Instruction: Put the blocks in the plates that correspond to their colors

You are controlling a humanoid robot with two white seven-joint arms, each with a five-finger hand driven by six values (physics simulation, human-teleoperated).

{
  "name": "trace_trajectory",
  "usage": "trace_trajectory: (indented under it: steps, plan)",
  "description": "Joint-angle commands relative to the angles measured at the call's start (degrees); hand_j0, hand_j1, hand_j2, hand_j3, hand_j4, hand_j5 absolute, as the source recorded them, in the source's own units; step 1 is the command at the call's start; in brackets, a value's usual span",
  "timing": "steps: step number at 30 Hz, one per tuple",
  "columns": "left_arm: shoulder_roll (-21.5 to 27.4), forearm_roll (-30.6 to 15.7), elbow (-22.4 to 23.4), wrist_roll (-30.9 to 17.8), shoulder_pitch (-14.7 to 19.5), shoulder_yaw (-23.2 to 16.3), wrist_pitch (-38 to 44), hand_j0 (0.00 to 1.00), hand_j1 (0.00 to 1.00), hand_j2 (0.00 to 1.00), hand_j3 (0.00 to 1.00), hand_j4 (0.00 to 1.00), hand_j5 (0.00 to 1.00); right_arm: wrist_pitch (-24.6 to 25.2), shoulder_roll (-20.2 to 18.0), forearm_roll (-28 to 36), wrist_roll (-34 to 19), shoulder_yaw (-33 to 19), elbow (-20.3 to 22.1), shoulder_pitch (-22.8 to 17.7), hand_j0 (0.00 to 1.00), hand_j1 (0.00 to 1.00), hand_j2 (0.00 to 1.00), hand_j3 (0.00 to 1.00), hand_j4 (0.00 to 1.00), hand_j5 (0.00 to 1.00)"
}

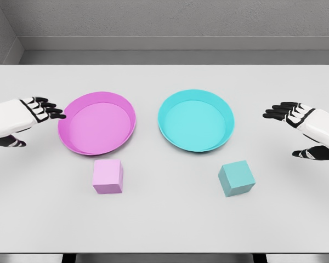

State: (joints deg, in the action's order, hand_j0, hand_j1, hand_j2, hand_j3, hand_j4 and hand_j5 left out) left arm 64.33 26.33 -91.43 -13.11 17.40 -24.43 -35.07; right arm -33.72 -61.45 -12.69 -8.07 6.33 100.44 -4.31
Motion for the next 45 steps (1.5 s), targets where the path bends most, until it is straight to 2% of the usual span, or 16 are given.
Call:
trace_trajectory:
  steps: [1,3,5,7,9,12,13,16,21,24,27,29,37,45]
  plan:
    - [0.2,-0.2,-1.0,-0.1,0.0,0.1,0.1,1.00,1.00,1.00,1.00,1.00,1.00,-0.1,-0.2,0.3,-0.7,-0.1,0.0,0.0,1.00,1.00,1.00,1.00,1.00,1.00]
    - [0.0,-0.2,-1.2,-0.3,-0.1,0.1,0.1,1.00,1.00,1.00,1.00,1.00,1.00,-0.5,-0.2,0.5,-0.9,-0.3,0.0,0.1,1.00,1.00,1.00,1.00,1.00,1.00]
    - [0.0,-0.2,-4.3,-4.2,-1.2,-0.2,0.1,1.00,1.00,1.00,1.00,1.00,1.00,-0.5,-0.1,0.6,-0.8,-0.2,0.0,0.2,1.00,1.00,1.00,1.00,1.00,1.00]
    - [0.1,-0.2,-5.5,-4.6,-1.5,-0.4,0.1,1.00,1.00,1.00,1.00,1.00,1.00,-0.6,0.0,0.4,-1.2,-0.2,0.0,0.9,1.00,1.00,1.00,1.00,1.00,1.00]
    - [0.1,-0.3,-7.7,-4.6,-1.5,-0.5,0.1,1.00,1.00,1.00,1.00,1.00,1.00,-0.7,0.1,0.0,-9.9,-0.1,0.0,3.1,1.00,1.00,1.00,1.00,1.00,1.00]
    - [-0.1,-0.1,-11.0,-4.7,-1.5,-1.1,0.1,1.00,1.00,1.00,1.00,1.00,1.00,-1.0,0.8,-0.6,-15.0,0.5,0.0,5.0,1.00,1.00,1.00,1.00,1.00,1.00]
    - [-0.4,-0.1,-11.1,-4.7,-1.4,-1.1,0.1,1.00,1.00,1.00,1.00,1.00,1.00,-1.3,1.1,-1.1,-15.2,2.0,0.1,5.9,1.00,1.00,1.00,1.00,1.00,1.00]
    - [-2.1,-0.2,-11.1,-4.7,-1.1,-1.8,0.1,1.00,1.00,1.00,1.00,1.00,1.00,-1.3,3.2,-2.6,-18.4,13.8,0.0,15.4,1.00,1.00,1.00,1.00,1.00,1.00]
    - [-4.1,-0.3,-11.1,-4.6,-0.5,-2.4,0.1,1.00,1.00,1.00,1.00,1.00,1.00,-1.3,4.3,-3.0,-23.6,18.1,0.1,16.4,1.00,1.00,1.00,1.00,1.00,1.00]
    - [-5.6,0.7,-11.1,-7.1,-0.5,-2.5,0.1,1.00,1.00,1.00,1.00,1.00,1.00,-1.3,4.8,-3.0,-24.0,19.4,0.1,17.3,1.00,1.00,1.00,1.00,1.00,1.00]
    - [-5.8,4.4,-11.1,-7.3,-0.5,-2.5,0.1,1.00,1.00,1.00,1.00,1.00,1.00,-1.3,5.7,-3.0,-25.8,24.3,0.0,21.8,1.00,1.00,1.00,1.00,1.00,1.00]
    - [-7.2,6.6,-11.1,-7.3,0.3,-2.5,0.1,1.00,1.00,1.00,1.00,1.00,1.00,-1.3,5.7,-3.0,-26.1,24.3,0.0,22.0,1.00,1.00,1.00,1.00,1.00,1.00]
    - [-11.2,7.1,-11.1,-6.9,0.8,-3.8,0.1,1.00,1.00,1.00,1.00,1.00,1.00,-1.3,6.3,-3.0,-26.1,25.1,0.1,23.3,1.00,1.00,1.00,1.00,1.00,1.00]
    - [-11.2,7.0,-11.2,-6.5,0.4,-6.7,0.1,1.00,1.00,1.00,1.00,1.00,1.00,-1.3,6.3,-3.0,-26.1,27.1,0.0,23.3,1.00,1.00,1.00,1.00,1.00,1.00]
